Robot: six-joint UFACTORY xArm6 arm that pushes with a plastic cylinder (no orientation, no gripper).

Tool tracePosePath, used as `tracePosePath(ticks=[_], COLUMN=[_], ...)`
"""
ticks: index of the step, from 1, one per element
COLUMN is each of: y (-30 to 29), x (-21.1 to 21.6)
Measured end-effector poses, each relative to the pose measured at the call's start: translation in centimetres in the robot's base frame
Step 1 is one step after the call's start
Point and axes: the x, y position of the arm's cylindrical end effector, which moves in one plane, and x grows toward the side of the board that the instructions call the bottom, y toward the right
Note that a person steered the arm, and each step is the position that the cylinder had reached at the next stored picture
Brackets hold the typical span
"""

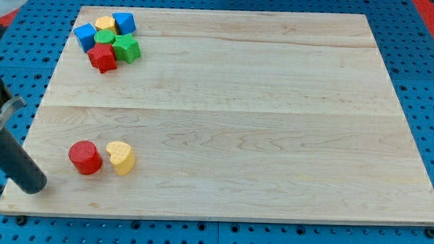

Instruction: Push the red circle towards up side of the board

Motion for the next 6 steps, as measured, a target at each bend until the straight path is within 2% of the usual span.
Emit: tracePosePath(ticks=[2,3,4,5,6], y=[0.8,0.5,4.9,10.5,10.5], x=[-0.1,-1.7,-4.4,-4.4,-4.6])
